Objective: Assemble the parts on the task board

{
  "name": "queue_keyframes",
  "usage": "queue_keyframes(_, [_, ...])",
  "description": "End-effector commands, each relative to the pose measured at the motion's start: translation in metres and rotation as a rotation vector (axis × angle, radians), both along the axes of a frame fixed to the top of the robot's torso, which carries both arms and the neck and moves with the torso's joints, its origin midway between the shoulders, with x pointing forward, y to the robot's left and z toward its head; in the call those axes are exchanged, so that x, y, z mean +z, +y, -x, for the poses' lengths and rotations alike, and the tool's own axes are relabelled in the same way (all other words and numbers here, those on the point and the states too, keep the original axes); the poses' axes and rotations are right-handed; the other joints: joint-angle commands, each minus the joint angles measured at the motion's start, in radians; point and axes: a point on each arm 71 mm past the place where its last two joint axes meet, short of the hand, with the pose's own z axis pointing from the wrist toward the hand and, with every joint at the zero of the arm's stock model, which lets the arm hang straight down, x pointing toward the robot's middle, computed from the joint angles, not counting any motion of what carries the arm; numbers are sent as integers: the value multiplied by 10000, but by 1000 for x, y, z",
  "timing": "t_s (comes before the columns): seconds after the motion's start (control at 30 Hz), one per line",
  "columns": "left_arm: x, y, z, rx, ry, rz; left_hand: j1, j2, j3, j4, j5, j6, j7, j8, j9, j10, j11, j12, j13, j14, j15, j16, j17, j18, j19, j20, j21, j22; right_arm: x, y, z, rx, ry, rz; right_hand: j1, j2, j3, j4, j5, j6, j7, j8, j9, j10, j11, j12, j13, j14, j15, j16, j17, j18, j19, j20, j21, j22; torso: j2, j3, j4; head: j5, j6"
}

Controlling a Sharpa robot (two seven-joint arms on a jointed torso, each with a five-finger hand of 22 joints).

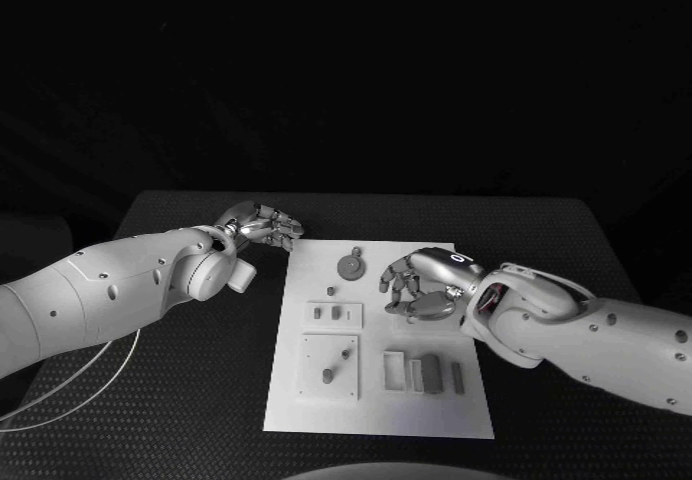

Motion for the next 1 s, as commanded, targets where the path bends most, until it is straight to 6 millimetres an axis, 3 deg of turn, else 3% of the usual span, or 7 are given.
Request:
queue_keyframes(0.03, [1, -4, -1, -116, -56, 116, -56, 36, -75, 2, -13, 11, -36, 63, -13, 9, 25, -14, 11, 41, 7, -53, 17, 23, 43, 2, -9, -15, -10, -28, -12, -1446, 2956, 136, -427, -155, -166, 490, 21, -18, -182, 51, 102, 168, -126, 1223, 1535, -13, -249, 343, 47, 33, -16, 32, 14, 167, -27, -1, -28, -107, 41])
queue_keyframes(0.07, [1, -4, -1, -118, -62, 118, -55, 37, -75, 2, -13, 12, -36, 64, -13, 10, 24, -14, 11, 41, 7, -54, 18, 23, 44, 2, -9, -15, -11, -35, -14, -1692, 3316, 241, -570, -167, -255, 611, 60, 20, -195, 75, 140, 77, -188, 1597, 1975, -4, -227, 476, 97, 33, 8, 40, 32, 174, -37, -2, -37, -126, 48])
queue_keyframes(0.1, [1, -4, -1, -123, -67, 121, -56, 37, -75, 2, -13, 12, -36, 64, -13, 10, 24, -14, 11, 42, 7, -54, 19, 23, 44, 2, -9, -15, -11, -41, -15, -1857, 3579, 355, -724, -167, -572, 854, 436, -13, -275, 94, 391, -1797, -268, 4213, 5375, -254, -445, 1410, 495, 26, 33, -62, 97, 200, -47, -4, -49, -136, 46])
queue_keyframes(0.13, [1, -5, -1, -131, -69, 124, -56, 37, -75, 2, -13, 13, -37, 65, -13, 10, 24, -14, 11, 42, 7, -55, 20, 23, 44, 2, -9, -15, -12, -47, -15, -2042, 3859, 511, -660, -96, -505, 851, 29, -12, -263, 96, 413, -1883, -269, 4249, 5461, -326, -326, 1369, 456, 29, -11, -68, 85, 198, -56, -7, -60, -159, 49])
queue_keyframes(0.33, [0, -4, -2, -103, -41, 126, -72, 32, -85, 11, -14, 14, -37, 66, -15, 10, 24, -15, 12, 46, 7, -62, 32, 21, 46, 3, -8, -17, -20, -61, 0, -2271, 5526, 1737, -1244, 19, -785, 1268, 70, 249, -375, 288, 914, -2039, -404, 6305, 7374, -224, -412, 2828, 1041, 33, 148, -165, 469, 231, -113, 23, -112, -166, -7])
queue_keyframes(0.6, [-2, -4, -1, -116, 25, 128, -95, 33, -95, 25, -14, 12, -36, 66, -18, 7, 26, -18, 11, 48, 8, -75, 46, 20, 47, 4, -8, -20, -35, -75, 29, -2815, 7576, 2430, -2264, 413, -914, 2028, 43, 625, -583, 420, 1369, -1867, -595, 7767, 8311, 270, -595, 4108, 1777, 33, 515, -490, 1000, 217, -138, 12, -134, -337, -84])
queue_keyframes(1.0, [-6, -7, 0, -168, 118, 155, -119, 31, -107, 40, -14, 7, -35, 65, -23, 2, 27, -22, 11, 48, 9, -91, 63, 20, 43, 4, -9, -24, -42, -77, 52, -2868, 8133, 3107, -2949, 606, -1024, 2130, 40, 960, -729, 410, 1575, -1676, -741, 8094, 8401, 743, -732, 4607, 2215, 33, 658, -703, 1264, 206, -132, 17, -119, -457, -94])
